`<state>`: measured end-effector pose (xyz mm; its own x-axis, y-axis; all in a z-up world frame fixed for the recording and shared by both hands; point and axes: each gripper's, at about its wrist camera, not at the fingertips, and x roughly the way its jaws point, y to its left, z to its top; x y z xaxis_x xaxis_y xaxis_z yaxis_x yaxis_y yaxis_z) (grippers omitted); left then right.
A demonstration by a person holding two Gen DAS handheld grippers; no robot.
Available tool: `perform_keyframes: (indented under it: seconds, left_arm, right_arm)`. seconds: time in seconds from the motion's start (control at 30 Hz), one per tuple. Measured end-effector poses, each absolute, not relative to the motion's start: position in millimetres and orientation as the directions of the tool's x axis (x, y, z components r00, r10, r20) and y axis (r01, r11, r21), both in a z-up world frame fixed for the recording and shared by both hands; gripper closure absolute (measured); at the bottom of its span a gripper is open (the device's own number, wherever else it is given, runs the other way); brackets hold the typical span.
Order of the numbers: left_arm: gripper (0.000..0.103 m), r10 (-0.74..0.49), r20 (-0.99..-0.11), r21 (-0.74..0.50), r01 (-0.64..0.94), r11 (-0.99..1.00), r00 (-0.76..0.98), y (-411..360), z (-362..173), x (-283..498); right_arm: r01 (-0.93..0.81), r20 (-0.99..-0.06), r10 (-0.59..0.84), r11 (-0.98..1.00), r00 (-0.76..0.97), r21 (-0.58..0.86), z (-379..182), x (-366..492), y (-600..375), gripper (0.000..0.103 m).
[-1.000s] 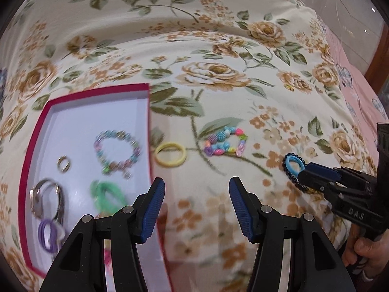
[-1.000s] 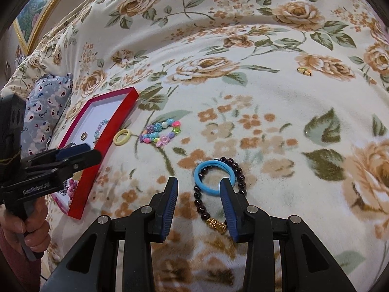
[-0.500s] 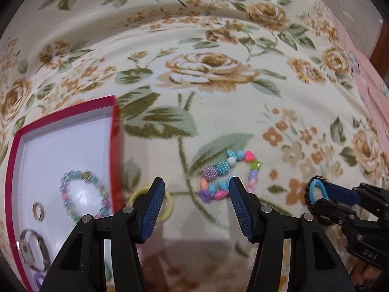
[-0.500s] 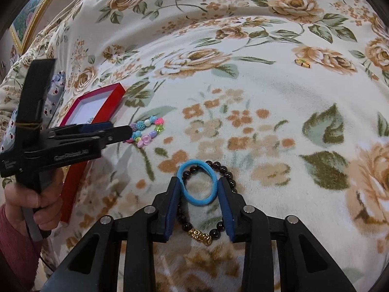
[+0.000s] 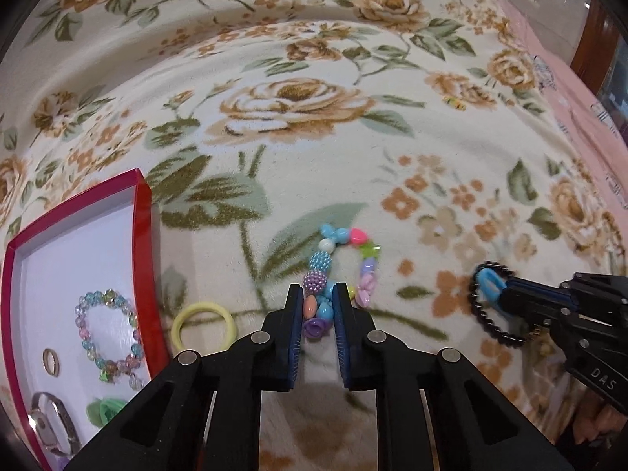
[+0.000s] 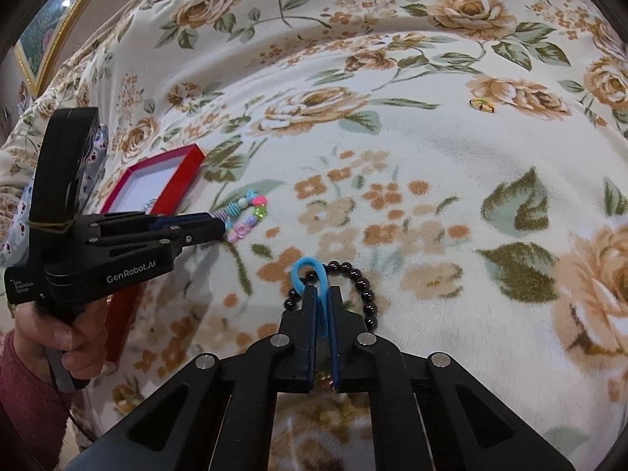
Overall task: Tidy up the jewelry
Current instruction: 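Grasp the chunky colorful bead bracelet with the left tool while the right tool grasps the blue hair tie, then carry the chunky bracelet and blue hair tie into the box and release both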
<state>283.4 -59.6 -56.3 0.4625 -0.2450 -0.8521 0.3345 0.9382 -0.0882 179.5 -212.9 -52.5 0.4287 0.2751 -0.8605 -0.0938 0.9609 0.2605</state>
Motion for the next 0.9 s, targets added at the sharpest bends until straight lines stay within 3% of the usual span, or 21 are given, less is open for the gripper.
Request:
perform_keyframes:
  seconds: [0.4, 0.9]
  left_arm:
    - [0.090, -0.369, -0.770, -0.237, 0.304, 0.923, 0.521, -17, -8, 223]
    - [0.090, -0.345, -0.720, -0.246, 0.244, 0.938, 0.601, 32, 28, 170]
  right_arm:
    - [-0.109, -0.822, 0.315, 0.947, 0.475, 0.301, -25, 172, -207, 0.099]
    - [-0.200, -0.800, 0.377, 0.926, 0.467, 0.320, -11, 174, -162, 0.099]
